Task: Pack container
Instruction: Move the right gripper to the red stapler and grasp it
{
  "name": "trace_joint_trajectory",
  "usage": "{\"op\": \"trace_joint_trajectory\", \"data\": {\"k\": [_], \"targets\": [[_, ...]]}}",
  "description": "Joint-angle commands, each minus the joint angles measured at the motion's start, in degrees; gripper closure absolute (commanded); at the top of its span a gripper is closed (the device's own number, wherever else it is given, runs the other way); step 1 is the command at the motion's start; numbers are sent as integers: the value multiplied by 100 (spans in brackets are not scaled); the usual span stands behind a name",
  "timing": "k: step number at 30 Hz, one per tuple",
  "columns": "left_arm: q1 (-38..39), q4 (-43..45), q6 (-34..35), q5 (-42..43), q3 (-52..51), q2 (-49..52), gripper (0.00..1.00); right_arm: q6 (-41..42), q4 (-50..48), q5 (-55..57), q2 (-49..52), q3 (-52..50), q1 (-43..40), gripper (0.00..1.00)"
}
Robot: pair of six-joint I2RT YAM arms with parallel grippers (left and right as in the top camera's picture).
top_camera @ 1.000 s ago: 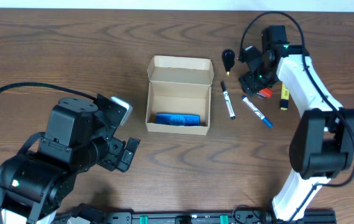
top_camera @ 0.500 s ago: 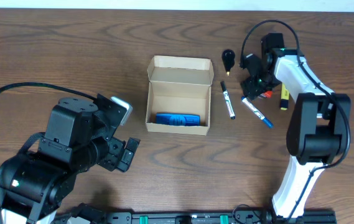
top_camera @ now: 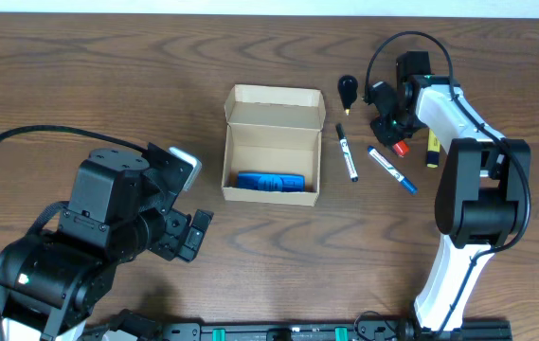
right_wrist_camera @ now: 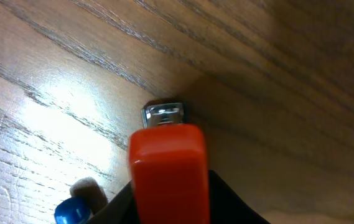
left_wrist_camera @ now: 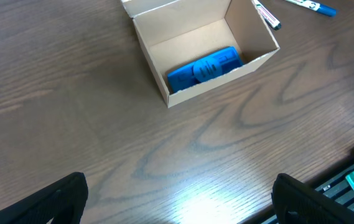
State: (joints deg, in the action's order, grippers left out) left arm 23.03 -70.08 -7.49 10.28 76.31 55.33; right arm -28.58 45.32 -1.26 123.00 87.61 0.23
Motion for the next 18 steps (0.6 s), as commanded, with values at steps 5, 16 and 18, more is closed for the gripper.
{"op": "trace_joint_trajectory", "data": {"k": [5, 16, 18], "targets": [[-20, 0, 22, -26, 35, -22, 5, 988, 286, -57, -197, 234, 26, 78], [-20, 0, 22, -26, 35, -22, 5, 1290, 691, -219, -1926, 1073, 614, 78], [-20, 0, 22, -26, 35, -22, 5, 1285, 621, -247, -2234, 1073, 828, 79]]}}
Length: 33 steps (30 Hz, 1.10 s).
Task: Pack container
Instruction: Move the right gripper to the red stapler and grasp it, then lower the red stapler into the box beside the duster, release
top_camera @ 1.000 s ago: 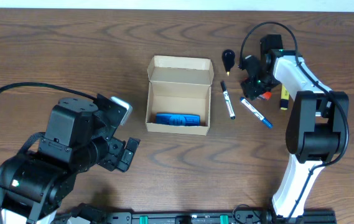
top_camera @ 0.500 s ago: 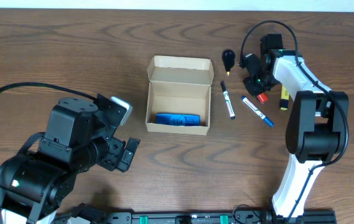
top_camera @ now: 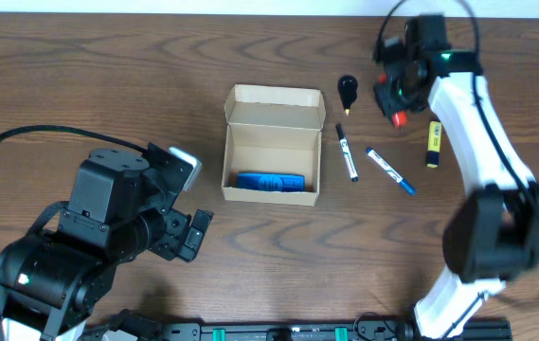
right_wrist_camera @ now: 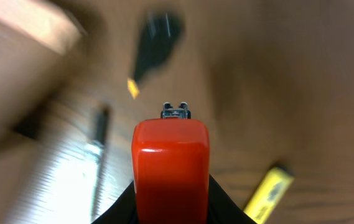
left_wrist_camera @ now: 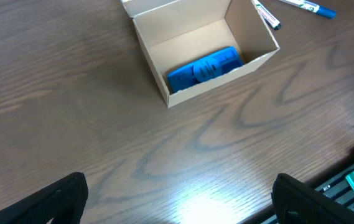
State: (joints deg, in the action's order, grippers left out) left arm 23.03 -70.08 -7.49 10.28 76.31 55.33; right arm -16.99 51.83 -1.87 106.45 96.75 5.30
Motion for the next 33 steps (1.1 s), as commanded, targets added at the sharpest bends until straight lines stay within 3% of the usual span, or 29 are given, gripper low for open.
{"op": "trace_joint_trajectory", "data": {"k": [1, 9, 17, 33], "targets": [[-20, 0, 22, -26, 35, -22, 5, 109, -68, -184, -734, 160, 463, 79], [-20, 0, 22, -26, 35, -22, 5, -42, -177, -664, -1016, 138, 1493, 80], [-20, 0, 22, -26, 35, -22, 5, -1126, 81, -1458, -651, -15, 2251, 80], [-20, 0, 22, -26, 35, -22, 5, -2485, 323, -2090, 811, -17, 2702, 80]]}}
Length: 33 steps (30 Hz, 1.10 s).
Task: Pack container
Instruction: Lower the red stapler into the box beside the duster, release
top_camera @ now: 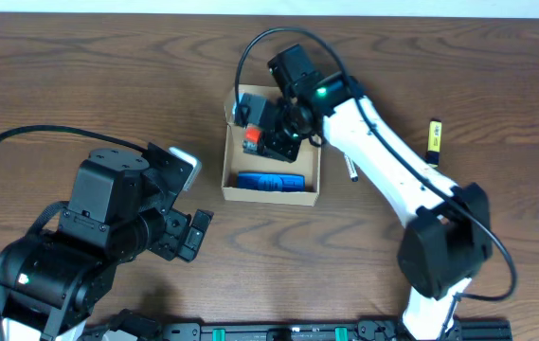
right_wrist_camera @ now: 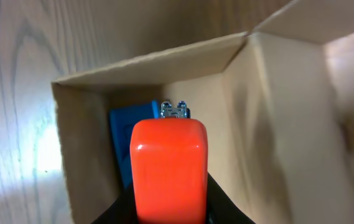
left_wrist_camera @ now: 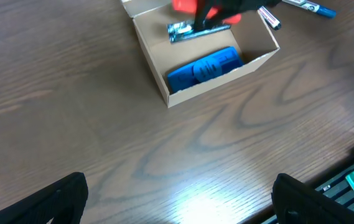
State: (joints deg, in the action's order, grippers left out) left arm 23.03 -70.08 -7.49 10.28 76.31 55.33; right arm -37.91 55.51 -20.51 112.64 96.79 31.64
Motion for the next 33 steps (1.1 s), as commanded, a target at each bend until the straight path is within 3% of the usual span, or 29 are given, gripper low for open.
{"op": "trace_joint_trajectory", "data": {"k": [1, 17, 18, 20, 21, 28, 33], "targets": [[-20, -2, 22, -26, 35, -22, 5, -463, -72, -223, 271, -22, 70, 80], [-20, 0, 22, -26, 35, -22, 5, -1036, -833, -24, 868, -22, 70, 76], [-20, -2, 22, -26, 35, -22, 5, -1060, -837, -24, 868, -22, 70, 73], [-20, 0, 22, -26, 35, -22, 5, -1058, -841, 37, 868, -22, 70, 50], [-20, 0, 22, -26, 35, -22, 5, -1056, -841, 74, 868, -22, 70, 46], [-20, 0, 22, -26, 35, -22, 5, -636, -754, 122, 588, -9, 70, 44], [-20, 0, 22, -26, 35, -22, 5, -264, -647, 260, -271, 13, 46, 45]]}}
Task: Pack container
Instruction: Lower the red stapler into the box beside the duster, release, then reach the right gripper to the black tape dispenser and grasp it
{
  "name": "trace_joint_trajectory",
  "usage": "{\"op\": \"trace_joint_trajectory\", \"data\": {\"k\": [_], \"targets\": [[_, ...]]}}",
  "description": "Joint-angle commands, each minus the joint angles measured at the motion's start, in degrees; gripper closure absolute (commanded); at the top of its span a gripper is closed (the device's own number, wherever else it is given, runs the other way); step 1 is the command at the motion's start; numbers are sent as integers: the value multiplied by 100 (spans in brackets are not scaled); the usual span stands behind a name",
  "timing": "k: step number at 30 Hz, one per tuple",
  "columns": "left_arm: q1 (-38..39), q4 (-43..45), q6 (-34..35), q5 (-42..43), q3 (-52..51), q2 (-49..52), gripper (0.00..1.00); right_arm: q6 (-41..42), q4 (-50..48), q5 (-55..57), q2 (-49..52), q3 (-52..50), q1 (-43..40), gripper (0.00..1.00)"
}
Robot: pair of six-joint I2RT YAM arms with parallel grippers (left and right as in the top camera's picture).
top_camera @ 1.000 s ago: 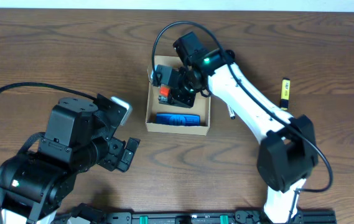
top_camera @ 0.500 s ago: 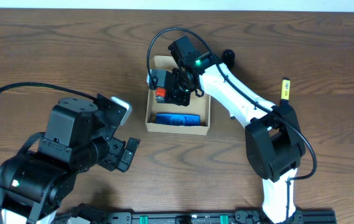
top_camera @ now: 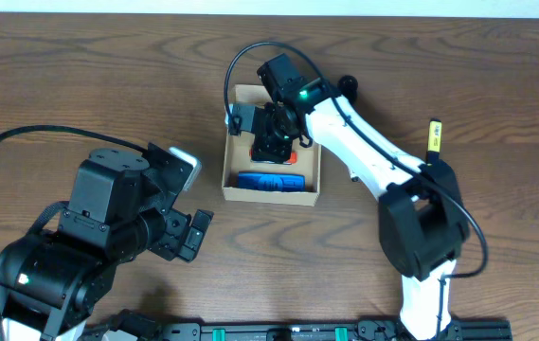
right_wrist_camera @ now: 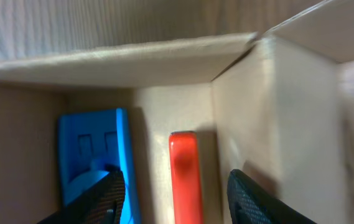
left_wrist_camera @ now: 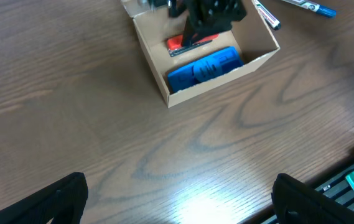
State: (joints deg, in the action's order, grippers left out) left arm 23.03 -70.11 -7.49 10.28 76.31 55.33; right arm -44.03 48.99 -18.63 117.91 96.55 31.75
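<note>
An open cardboard box [top_camera: 269, 197] sits mid-table, with a blue item [top_camera: 271, 180] lying along its near wall. A red stapler [right_wrist_camera: 185, 174] lies on the box floor beside the blue item [right_wrist_camera: 93, 162], also visible in the left wrist view as the red stapler [left_wrist_camera: 175, 43]. My right gripper [right_wrist_camera: 175, 182] is open, low inside the box, its fingers either side of the stapler without gripping it. In the overhead view the right gripper [top_camera: 274, 133] covers most of the stapler. My left gripper [left_wrist_camera: 180, 199] hangs open over bare wood, near the box's front-left.
A yellow highlighter [top_camera: 433, 135] lies at the right. A black knob-shaped object [top_camera: 348, 87] sits behind the box's right corner. A black-capped marker [left_wrist_camera: 267, 15] and a blue marker [left_wrist_camera: 313, 6] lie right of the box, mostly under my right arm in the overhead view.
My right gripper was shut on the red stapler above the box. Now the stapler lies on the box floor next to the blue item, and the gripper is open over it.
My right gripper held the red stapler at the table's right, among the markers. Then it held it higher, near the black object, then over the box. Now the stapler rests inside the box, let go. The left arm stayed still.
</note>
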Motion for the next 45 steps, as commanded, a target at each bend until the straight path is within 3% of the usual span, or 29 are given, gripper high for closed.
{"op": "trace_joint_trajectory", "data": {"k": [1, 10, 18, 22, 35, 45], "targets": [[-20, 0, 22, -26, 35, -22, 5, 398, 0, 162, -990, 37, 11, 45], [-20, 2, 22, -26, 35, -22, 5, 1792, -199, 1296, -2070, 35, -931, 37], [-20, 2, 22, -26, 35, -22, 5, 3383, -485, 1414, -1405, 33, -2186, 32], [-20, 2, 22, -26, 35, -22, 5, 3842, -769, 1414, -831, 33, -2426, 28], [-20, 2, 22, -26, 35, -22, 5, 4579, -1904, 1582, 844, 33, -2404, 17], [-20, 2, 22, -26, 35, -22, 5, 4750, -2490, 1803, 1445, 33, -2341, 16]]}}
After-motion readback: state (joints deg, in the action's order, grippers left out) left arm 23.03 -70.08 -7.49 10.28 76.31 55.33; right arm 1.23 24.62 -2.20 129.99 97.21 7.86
